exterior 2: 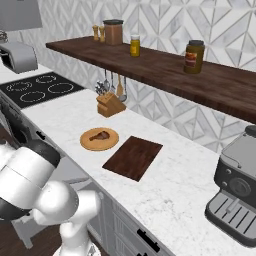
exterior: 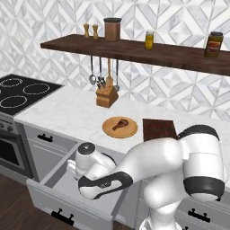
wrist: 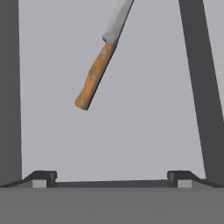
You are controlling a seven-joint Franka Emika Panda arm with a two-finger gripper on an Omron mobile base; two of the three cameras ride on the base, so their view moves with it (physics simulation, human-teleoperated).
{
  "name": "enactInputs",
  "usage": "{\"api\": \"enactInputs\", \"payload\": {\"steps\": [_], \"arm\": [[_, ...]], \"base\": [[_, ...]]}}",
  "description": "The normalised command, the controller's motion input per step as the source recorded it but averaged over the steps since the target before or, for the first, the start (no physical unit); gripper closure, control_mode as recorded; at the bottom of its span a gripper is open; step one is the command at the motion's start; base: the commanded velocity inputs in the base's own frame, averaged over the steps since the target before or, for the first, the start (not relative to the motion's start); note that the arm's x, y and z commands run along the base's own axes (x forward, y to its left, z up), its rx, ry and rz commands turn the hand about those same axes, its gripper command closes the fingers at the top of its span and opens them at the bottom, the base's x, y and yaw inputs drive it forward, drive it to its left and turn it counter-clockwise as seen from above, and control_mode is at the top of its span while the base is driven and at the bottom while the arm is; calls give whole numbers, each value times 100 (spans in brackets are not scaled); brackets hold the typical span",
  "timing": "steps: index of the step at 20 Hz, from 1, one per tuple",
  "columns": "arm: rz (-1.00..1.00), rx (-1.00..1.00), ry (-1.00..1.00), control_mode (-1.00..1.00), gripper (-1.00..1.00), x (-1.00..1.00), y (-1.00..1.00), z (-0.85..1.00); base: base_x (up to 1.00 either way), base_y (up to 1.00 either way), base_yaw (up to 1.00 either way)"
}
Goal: Pick up the knife from the drawer and place it on the cutting board. Then place the meat from the plate to the cutting board.
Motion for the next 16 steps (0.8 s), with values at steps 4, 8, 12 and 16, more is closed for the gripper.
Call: {"api": "enactInputs", "payload": {"steps": [4,8,12,16], "arm": [[-23,-13,0,-100,-100,5,-9,16],[-22,-6,0,-100,-100,27,0,7],[-13,1,21,-100,-100,35,-32,94],[-6,-1,14,-100,-100,15,-19,16]], "base": [[0,0,0],[0,0,0],[0,0,0],[0,0,0]]}}
